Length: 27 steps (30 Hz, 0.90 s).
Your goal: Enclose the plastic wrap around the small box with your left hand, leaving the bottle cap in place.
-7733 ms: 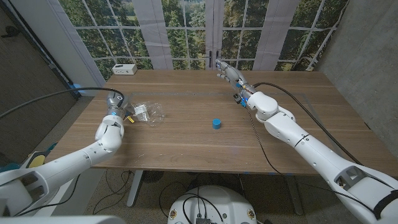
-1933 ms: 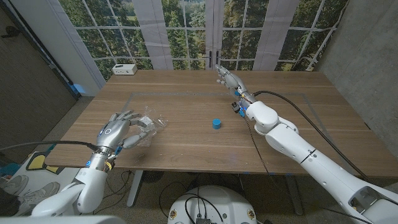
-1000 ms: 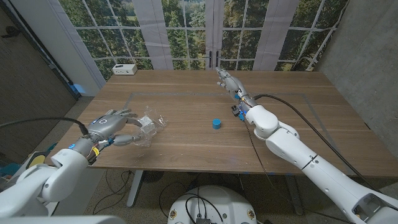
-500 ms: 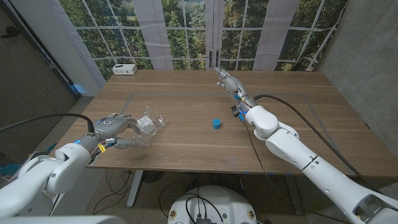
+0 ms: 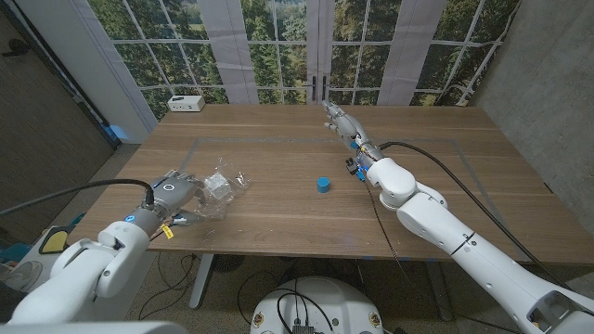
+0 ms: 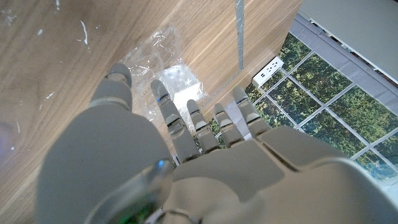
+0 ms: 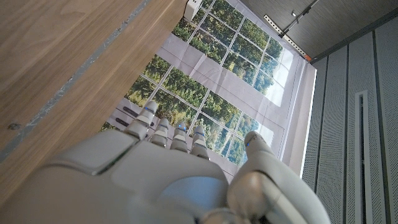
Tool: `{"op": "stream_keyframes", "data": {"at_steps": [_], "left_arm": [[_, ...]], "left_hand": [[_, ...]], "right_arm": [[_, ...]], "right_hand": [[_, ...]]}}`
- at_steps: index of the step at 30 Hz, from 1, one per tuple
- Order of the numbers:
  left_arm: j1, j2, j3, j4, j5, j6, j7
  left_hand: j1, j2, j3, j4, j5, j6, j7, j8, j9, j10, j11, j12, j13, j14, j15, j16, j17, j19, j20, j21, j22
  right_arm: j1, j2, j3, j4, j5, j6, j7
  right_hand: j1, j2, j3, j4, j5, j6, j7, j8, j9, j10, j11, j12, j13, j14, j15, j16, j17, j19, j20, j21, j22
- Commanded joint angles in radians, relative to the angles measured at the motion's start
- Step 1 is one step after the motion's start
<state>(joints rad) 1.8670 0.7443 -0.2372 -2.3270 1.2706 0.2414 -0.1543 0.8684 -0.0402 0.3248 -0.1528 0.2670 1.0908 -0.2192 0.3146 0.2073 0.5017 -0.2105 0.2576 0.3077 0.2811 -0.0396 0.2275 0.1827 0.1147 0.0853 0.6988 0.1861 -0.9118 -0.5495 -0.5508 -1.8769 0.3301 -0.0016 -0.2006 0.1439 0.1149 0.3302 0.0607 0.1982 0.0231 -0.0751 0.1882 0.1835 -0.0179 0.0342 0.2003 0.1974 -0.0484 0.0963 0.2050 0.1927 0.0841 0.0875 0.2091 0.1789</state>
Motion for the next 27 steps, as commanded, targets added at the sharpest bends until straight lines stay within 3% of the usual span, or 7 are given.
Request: {"op": "stream_keyframes", "data": {"at_steps": [1,4,5,6,12,22,27], "left_arm": [[0.006,-0.013,0.062,0.059,0.041,0.072,0.274],[0.006,-0.036,0.082,0.084,0.071,0.113,0.410],[0.006,-0.040,0.085,0.079,0.064,0.125,0.409],[0.007,-0.056,0.076,0.093,0.006,0.103,0.492],[0.008,-0.062,0.079,0.106,-0.083,0.093,0.598],[0.029,-0.051,0.018,0.091,-0.262,0.020,0.613],[-0.022,-0.069,0.068,0.126,-0.213,0.067,0.680]], "left_hand": [[0.054,0.053,0.008,0.002,-0.036,0.093,0.025,0.034,0.006,0.072,-0.007,0.020,-0.001,0.055,-0.143,0.018,0.007,0.044,-0.030,0.011,0.005],[0.056,0.075,0.007,0.010,-0.045,0.073,0.045,0.030,0.012,0.090,-0.007,0.025,0.001,0.068,-0.148,0.025,0.012,0.052,-0.034,0.013,0.005],[0.055,0.080,0.005,0.013,-0.049,0.065,0.044,0.030,0.017,0.099,-0.007,0.028,0.003,0.071,-0.147,0.027,0.013,0.052,-0.032,0.014,0.006],[0.055,0.082,0.005,0.014,-0.050,0.063,0.044,0.031,0.019,0.101,-0.007,0.029,0.003,0.071,-0.148,0.027,0.013,0.054,-0.033,0.014,0.006],[0.047,0.116,0.006,0.030,-0.055,0.012,0.055,0.034,0.048,0.096,-0.004,0.026,0.010,0.064,-0.142,0.019,0.018,0.047,-0.018,0.013,0.008],[0.038,0.168,0.011,0.053,-0.038,-0.069,0.063,0.058,0.109,0.064,-0.001,0.013,0.026,0.055,-0.123,0.009,0.025,0.040,0.005,0.016,0.012],[0.034,0.172,0.009,0.056,-0.035,-0.086,0.062,0.069,0.127,0.057,0.001,0.010,0.031,0.052,-0.115,0.007,0.026,0.037,0.012,0.017,0.012]], "right_arm": [[-0.008,-0.008,0.006,-0.012,0.003,-0.011,-0.007],[-0.011,-0.005,0.008,-0.008,0.005,-0.005,-0.011],[-0.009,-0.007,0.008,-0.005,0.010,-0.004,-0.001],[-0.012,-0.004,0.009,-0.007,0.005,-0.004,-0.013],[-0.005,-0.007,0.009,-0.008,0.003,-0.013,-0.011],[0.007,0.003,0.007,0.012,0.013,-0.007,-0.003],[0.018,0.003,0.003,0.019,0.011,-0.012,0.002]], "right_hand": [[-0.002,0.007,0.006,0.000,-0.001,-0.002,0.001,0.003,0.003,-0.001,0.004,0.001,0.002,0.004,0.005,-0.002,0.006,0.003,-0.003,-0.001,0.003],[-0.002,0.007,0.007,0.000,-0.001,-0.003,0.001,0.003,0.003,-0.001,0.004,0.001,0.002,0.004,0.005,-0.002,0.006,0.003,-0.002,-0.001,0.003],[-0.002,0.007,0.007,0.000,-0.001,-0.003,0.001,0.003,0.003,-0.001,0.005,0.001,0.002,0.004,0.005,-0.002,0.006,0.003,-0.002,-0.001,0.003],[-0.002,0.007,0.007,0.000,-0.001,-0.002,0.001,0.003,0.003,-0.001,0.004,0.001,0.002,0.004,0.005,-0.002,0.006,0.002,-0.002,-0.001,0.003],[-0.002,0.007,0.008,0.000,-0.001,-0.003,0.002,0.003,0.003,0.000,0.005,0.001,0.002,0.003,0.005,-0.002,0.006,0.003,-0.003,-0.001,0.003],[-0.001,0.007,0.009,0.000,-0.001,-0.003,0.001,0.003,0.003,-0.001,0.004,0.001,0.002,0.003,0.005,-0.002,0.006,0.001,-0.004,-0.002,0.003],[-0.002,0.007,0.009,0.001,-0.001,-0.004,0.001,0.003,0.003,-0.002,0.004,0.001,0.002,0.003,0.004,-0.003,0.006,0.002,-0.004,-0.002,0.003]]}}
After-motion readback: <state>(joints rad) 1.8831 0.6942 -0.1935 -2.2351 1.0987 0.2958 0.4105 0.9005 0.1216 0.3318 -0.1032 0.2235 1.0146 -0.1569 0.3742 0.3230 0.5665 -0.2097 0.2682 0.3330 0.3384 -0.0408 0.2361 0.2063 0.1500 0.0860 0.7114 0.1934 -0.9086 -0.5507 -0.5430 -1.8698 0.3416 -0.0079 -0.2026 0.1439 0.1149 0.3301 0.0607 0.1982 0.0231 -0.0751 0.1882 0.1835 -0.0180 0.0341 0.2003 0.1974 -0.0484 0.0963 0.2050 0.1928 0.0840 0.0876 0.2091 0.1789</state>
